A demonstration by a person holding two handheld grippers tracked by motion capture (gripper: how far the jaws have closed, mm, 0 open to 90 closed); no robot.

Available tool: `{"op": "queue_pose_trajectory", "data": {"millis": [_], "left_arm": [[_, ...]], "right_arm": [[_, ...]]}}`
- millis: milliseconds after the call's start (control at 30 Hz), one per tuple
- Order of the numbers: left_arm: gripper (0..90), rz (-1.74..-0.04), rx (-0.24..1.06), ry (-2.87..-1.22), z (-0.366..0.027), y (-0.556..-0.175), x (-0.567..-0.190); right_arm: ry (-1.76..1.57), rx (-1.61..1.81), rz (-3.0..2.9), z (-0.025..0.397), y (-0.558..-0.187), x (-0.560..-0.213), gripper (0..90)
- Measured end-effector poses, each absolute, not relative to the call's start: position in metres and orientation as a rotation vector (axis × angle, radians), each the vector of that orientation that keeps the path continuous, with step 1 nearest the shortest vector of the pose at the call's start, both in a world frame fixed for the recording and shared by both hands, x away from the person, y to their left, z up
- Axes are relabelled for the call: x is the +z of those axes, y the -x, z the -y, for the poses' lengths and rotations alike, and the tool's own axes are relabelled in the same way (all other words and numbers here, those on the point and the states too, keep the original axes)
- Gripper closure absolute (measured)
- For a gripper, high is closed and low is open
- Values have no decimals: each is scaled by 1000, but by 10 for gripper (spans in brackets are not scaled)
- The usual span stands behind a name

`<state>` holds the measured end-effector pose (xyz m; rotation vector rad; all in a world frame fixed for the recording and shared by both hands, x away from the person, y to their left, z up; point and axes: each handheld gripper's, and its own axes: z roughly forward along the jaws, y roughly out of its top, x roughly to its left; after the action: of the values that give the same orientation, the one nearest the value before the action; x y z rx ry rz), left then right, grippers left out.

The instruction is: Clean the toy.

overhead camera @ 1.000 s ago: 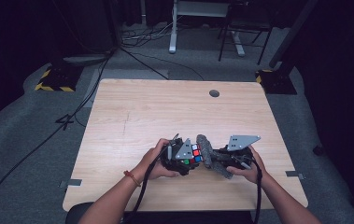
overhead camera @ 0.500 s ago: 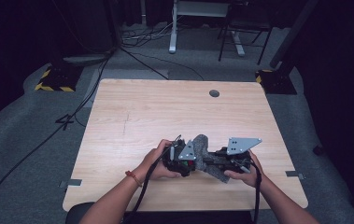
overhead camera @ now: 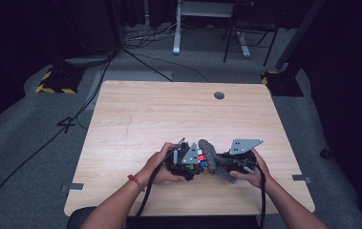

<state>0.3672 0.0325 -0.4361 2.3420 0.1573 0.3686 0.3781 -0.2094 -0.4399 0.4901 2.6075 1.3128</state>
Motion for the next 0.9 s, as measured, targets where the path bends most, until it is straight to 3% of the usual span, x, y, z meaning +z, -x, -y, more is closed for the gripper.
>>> {"op": "queue_pose_trajectory", "data": {"millis": [567,900], "left_arm": [[334,-143,349,-2352,-28,-365,-439],[335,-135,380,-2304,-36,-361,-426]], "right_arm": [[-401,1471,-2491,203,-360,-416,764],[-504,1338,-2548,213,-376,-435,764]]}}
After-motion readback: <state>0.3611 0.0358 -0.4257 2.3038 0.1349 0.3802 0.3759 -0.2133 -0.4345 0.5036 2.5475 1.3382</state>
